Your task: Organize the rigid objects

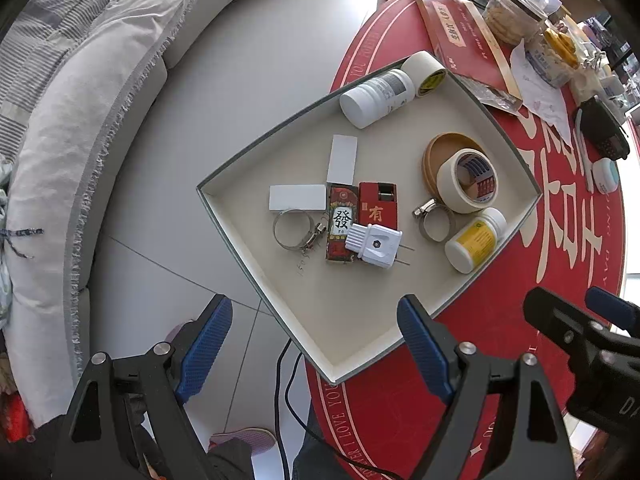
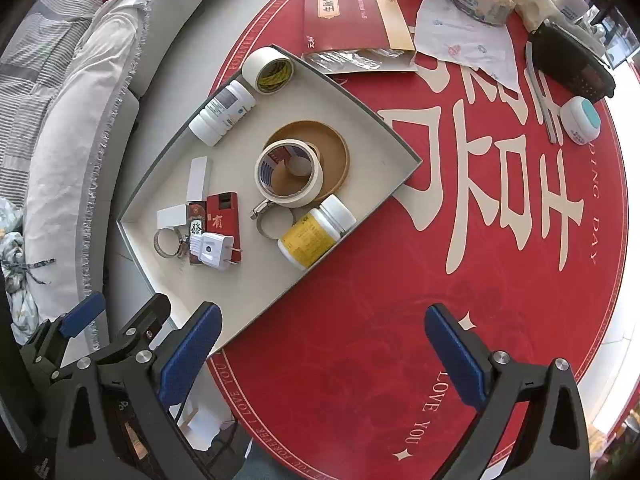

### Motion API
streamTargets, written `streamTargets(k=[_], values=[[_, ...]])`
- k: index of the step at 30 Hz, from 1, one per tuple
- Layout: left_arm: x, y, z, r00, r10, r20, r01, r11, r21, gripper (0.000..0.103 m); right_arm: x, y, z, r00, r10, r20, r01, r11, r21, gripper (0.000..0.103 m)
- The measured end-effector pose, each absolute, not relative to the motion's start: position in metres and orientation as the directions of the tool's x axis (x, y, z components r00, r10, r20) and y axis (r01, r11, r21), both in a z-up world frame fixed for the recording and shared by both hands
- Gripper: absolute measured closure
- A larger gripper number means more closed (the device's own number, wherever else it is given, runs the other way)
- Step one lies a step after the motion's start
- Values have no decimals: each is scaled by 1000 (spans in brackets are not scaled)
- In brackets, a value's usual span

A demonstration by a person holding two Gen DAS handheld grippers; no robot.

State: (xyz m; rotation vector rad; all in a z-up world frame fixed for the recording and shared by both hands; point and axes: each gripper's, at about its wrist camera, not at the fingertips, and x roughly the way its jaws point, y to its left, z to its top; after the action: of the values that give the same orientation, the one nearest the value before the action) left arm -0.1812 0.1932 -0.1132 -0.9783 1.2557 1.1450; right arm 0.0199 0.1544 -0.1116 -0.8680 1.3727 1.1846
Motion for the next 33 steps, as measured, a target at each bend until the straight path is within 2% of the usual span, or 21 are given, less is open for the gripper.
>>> streamTargets(k=[33], values=[[-186, 205, -117, -43, 97, -994, -983, 175, 59, 16, 16, 171, -115, -158, 107, -982, -958, 224, 179, 1]])
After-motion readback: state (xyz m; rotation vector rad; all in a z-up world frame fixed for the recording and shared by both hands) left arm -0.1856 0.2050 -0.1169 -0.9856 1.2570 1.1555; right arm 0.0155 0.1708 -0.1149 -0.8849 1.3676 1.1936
